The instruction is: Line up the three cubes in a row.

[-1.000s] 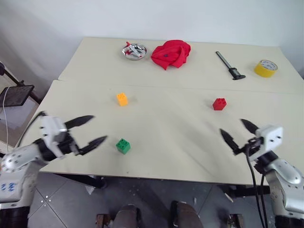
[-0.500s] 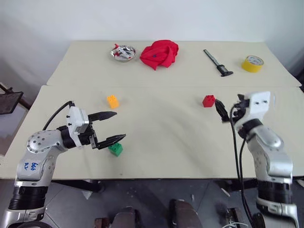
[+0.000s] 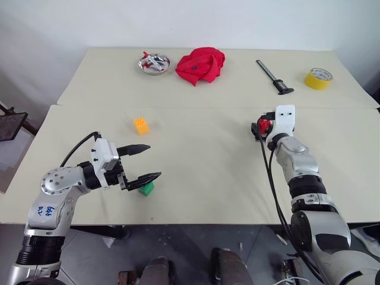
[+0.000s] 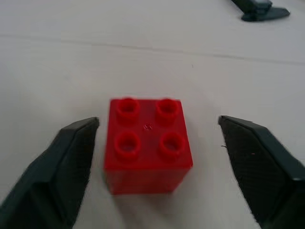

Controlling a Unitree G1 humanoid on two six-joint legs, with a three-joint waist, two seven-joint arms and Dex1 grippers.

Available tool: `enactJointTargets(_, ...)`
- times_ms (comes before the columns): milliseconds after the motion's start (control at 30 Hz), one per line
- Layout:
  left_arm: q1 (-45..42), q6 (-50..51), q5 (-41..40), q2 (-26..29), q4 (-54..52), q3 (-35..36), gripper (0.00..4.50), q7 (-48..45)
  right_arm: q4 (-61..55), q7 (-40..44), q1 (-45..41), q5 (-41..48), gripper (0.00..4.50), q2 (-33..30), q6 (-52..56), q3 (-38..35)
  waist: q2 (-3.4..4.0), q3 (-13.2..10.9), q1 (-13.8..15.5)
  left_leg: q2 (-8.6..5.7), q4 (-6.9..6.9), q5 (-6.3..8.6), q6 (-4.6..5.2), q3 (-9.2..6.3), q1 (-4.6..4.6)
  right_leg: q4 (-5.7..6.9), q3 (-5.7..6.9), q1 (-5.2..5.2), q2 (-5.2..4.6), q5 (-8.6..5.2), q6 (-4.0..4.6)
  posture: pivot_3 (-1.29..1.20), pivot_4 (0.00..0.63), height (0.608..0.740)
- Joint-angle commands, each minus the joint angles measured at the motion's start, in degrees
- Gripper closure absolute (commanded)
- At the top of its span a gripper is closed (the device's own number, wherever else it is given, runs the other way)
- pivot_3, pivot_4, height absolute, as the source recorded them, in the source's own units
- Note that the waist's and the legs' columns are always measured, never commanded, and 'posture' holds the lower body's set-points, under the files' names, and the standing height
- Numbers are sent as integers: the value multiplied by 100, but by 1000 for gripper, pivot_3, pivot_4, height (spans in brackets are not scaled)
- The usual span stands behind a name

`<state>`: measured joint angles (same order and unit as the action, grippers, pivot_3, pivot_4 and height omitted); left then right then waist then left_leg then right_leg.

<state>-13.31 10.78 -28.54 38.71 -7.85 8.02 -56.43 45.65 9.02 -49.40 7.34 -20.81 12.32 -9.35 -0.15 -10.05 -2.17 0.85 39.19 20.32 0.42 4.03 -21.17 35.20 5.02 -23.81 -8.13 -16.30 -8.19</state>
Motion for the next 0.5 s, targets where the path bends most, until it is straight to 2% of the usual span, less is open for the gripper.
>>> enactJointTargets(33, -48, -85, 21, 31, -89, 159, 0, 55, -249, -49, -127, 14, 1579, 67, -163, -59, 0, 0, -7, 1, 0, 0, -1, 0, 0, 0, 1, 0, 1, 0, 0, 0, 150, 740)
enactJointTargets(100, -53, -86, 26, 30, -77, 172, 0, 61, -413, 50, -80, 56, 2214, 98, -194, -58, 1, 0, -19, 2, 0, -1, -2, -2, 0, 0, 3, 1, 1, 0, 0, 0, 150, 740)
enactJointTargets(167, -40, -104, 42, 35, -66, 194, 0, 67, -696, 506, 17, 200, 2948, 96, -238, -23, 2, -1, -32, 2, 0, -1, -3, -6, 0, 0, 4, 0, 0, 0, 0, 0, 150, 740)
enactJointTargets(200, -40, -109, 49, 37, -58, 201, 0, 67, -806, 710, 53, 258, 2990, 89, -229, -4, 2, -1, -33, 2, 0, -1, -3, -9, -1, 0, 6, 1, 1, 0, 0, 0, 150, 740)
enactJointTargets(233, -28, -122, 52, 50, -31, 234, 0, 60, -1090, 1541, 172, 441, 2985, -14, -172, 169, 2, -1, -33, 2, 0, -1, -2, -10, -2, 0, 8, 1, 0, 0, 0, 0, 150, 740)
enactJointTargets(300, 21, -165, 66, 104, 72, 311, 0, 8, -2303, 4559, 740, 1107, 2985, -587, -224, 986, 6, -3, 17, 1, 0, -1, -2, -12, -4, -6, 12, 4, 1, 0, -1, 0, 150, 740)
enactJointTargets(333, 39, -181, 82, 125, 111, 326, 0, -12, -2780, 5713, 978, 1318, 2985, -883, -248, 1356, 6, -4, 20, 4, -1, -1, -2, -18, -5, -18, 17, 8, 6, 0, -2, 0, 150, 740)
enactJointTargets(367, 38, -200, 99, 132, 149, 322, 0, -27, -2957, 6254, 1073, 1325, 2985, -1066, -272, 1587, 7, -4, 36, 6, -3, 0, -2, -20, -3, -19, 20, 10, 8, 0, -2, 0, 150, 740)
enactJointTargets(500, 9, -235, 141, 86, 206, 290, 0, -31, -2751, 6815, 980, 921, 2985, -1240, -276, 2111, 6, -4, 53, 3, 10, 2, -1, -18, -1, -29, 30, 26, 4, 2, -5, 0, 150, 740)
